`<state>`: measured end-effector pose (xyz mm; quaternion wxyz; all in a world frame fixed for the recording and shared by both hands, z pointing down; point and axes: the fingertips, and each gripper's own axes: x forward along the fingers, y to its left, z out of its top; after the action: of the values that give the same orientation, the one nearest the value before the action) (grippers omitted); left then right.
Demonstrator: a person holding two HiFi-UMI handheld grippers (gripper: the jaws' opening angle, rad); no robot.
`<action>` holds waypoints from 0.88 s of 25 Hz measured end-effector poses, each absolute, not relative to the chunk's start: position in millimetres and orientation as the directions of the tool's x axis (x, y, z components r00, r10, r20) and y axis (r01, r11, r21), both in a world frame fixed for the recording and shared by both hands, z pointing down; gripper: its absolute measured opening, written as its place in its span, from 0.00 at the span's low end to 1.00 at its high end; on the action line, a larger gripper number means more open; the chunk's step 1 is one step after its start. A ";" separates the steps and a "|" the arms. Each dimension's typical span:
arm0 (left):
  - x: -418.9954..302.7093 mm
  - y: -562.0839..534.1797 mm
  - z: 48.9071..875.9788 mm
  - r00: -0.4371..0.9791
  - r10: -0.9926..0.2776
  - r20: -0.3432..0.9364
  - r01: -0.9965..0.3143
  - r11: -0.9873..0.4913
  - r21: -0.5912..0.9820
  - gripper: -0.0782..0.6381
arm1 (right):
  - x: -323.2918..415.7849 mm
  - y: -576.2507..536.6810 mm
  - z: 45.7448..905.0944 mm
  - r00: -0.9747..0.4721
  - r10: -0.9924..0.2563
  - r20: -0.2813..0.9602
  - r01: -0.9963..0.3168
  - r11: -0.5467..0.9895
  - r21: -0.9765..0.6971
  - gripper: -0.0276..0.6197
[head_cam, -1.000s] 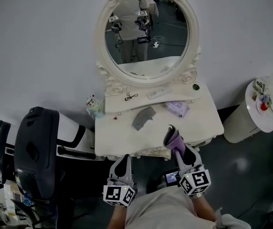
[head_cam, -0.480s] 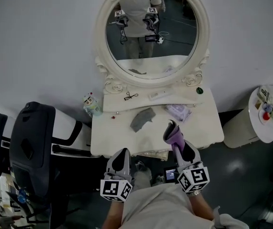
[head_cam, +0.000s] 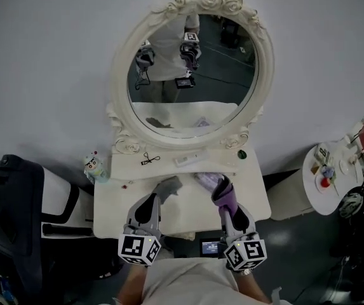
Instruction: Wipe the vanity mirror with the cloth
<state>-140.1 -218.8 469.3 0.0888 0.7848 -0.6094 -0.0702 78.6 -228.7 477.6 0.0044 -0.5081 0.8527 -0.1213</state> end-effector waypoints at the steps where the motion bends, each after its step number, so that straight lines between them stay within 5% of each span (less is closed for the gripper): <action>1: -143.1 -228.5 466.5 0.253 -0.968 -0.007 -0.942 -0.248 0.226 0.11 | 75.8 -238.8 472.4 -0.472 -0.875 0.109 -0.871 0.444 -0.210 0.23; 12: -184.2 -305.5 461.1 0.311 -0.950 0.010 -0.928 -0.302 0.218 0.11 | 43.5 -313.6 432.4 -0.378 -0.926 0.026 -0.908 0.365 -0.207 0.23; 22: -194.9 -316.3 389.6 0.244 -0.967 -0.075 -0.962 -0.251 0.109 0.11 | 7.1 -387.0 338.5 -0.478 -0.869 -0.127 -0.859 0.492 -0.142 0.23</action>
<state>-194.9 -316.3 389.6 0.0203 0.7883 -0.6117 -0.0632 7.1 -387.0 338.5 0.0913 -0.5029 0.8590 -0.0294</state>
